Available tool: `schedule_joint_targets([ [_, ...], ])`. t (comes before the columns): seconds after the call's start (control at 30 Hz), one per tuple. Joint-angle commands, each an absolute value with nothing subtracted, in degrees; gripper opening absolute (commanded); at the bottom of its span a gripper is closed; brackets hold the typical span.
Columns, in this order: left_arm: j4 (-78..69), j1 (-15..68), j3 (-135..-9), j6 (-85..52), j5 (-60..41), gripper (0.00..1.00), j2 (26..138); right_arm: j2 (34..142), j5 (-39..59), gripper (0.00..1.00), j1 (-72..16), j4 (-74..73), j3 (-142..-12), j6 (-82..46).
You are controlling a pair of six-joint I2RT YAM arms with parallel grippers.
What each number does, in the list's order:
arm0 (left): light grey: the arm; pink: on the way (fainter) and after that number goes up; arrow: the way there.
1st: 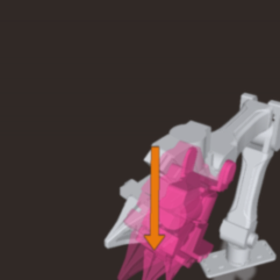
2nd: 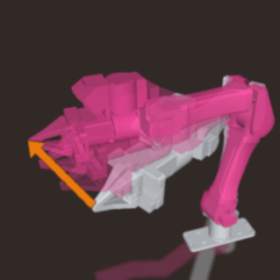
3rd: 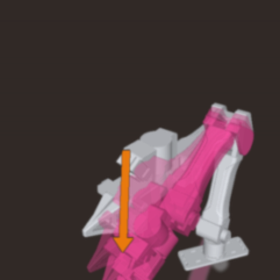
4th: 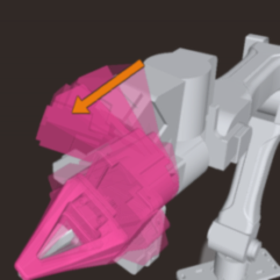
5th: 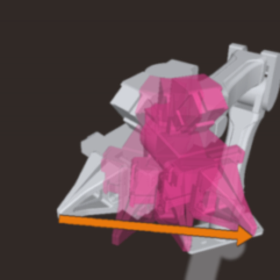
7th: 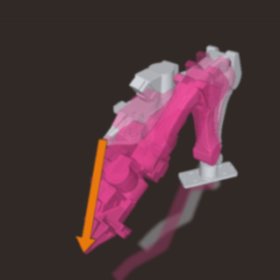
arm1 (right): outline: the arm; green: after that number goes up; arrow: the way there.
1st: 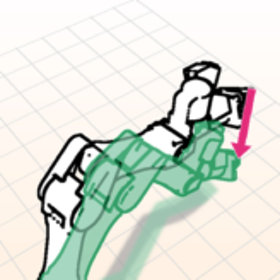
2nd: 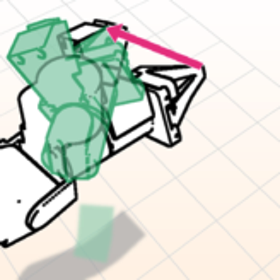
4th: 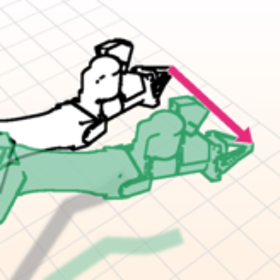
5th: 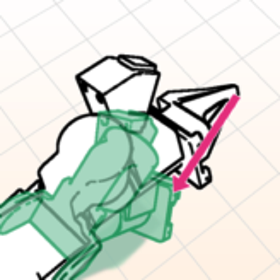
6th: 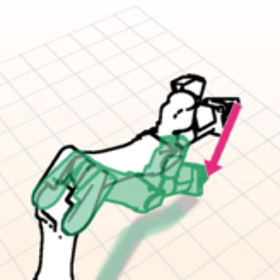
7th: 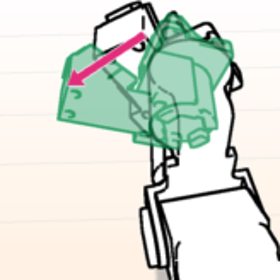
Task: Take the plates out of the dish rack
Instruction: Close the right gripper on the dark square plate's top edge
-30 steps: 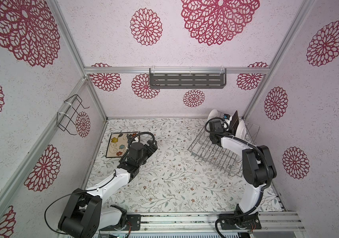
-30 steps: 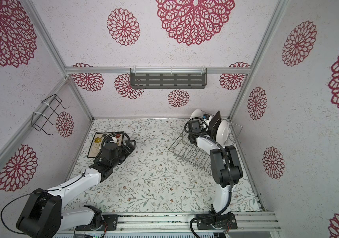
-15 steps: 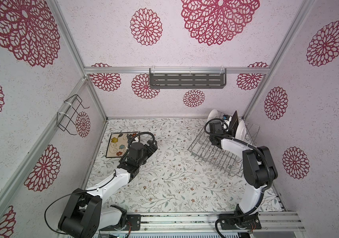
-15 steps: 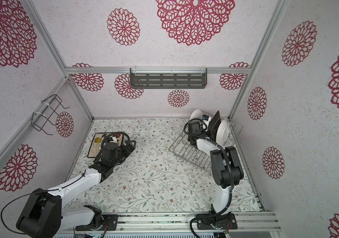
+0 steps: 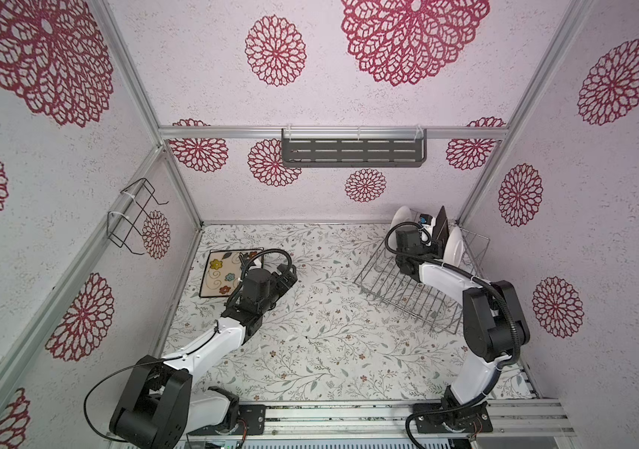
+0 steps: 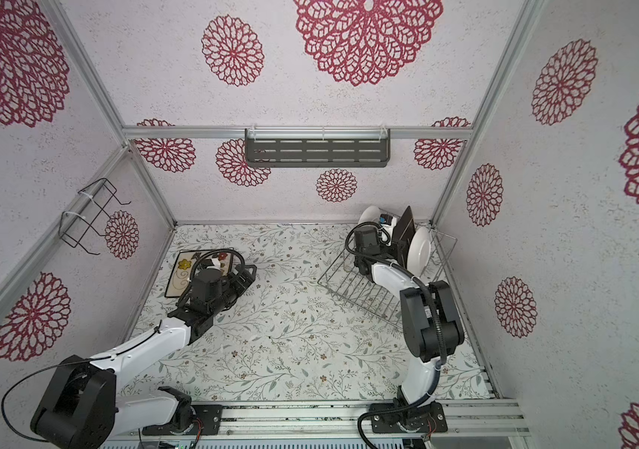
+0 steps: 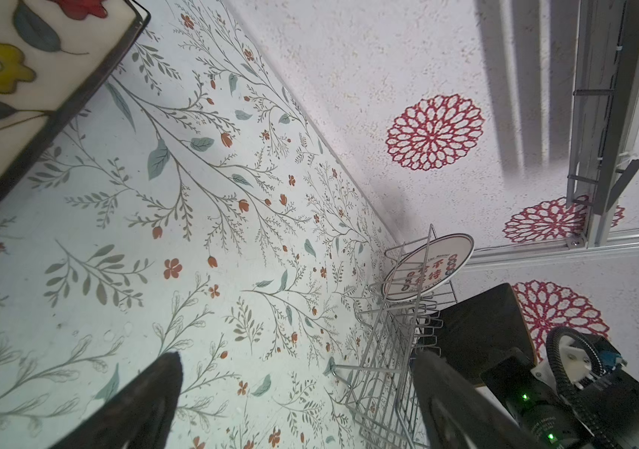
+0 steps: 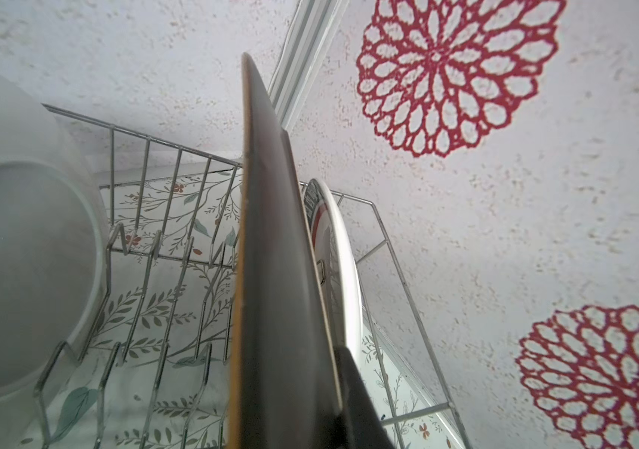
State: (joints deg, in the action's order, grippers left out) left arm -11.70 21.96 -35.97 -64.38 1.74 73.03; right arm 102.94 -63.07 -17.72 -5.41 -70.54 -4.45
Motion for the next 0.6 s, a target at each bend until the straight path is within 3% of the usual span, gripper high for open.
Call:
schedule_joint_targets([
  [0.0,-11.6,22.2,-37.6,-64.4,1.1,0.97,72.5,96.4,-69.2,0.0,-18.3,-13.0,-71.7,-0.8],
  [0.57,-10.8,22.2,-37.4,-64.1,1.4,0.97,71.4,93.5,-71.4,0.0,-19.7,-24.4,-69.8,6.0],
])
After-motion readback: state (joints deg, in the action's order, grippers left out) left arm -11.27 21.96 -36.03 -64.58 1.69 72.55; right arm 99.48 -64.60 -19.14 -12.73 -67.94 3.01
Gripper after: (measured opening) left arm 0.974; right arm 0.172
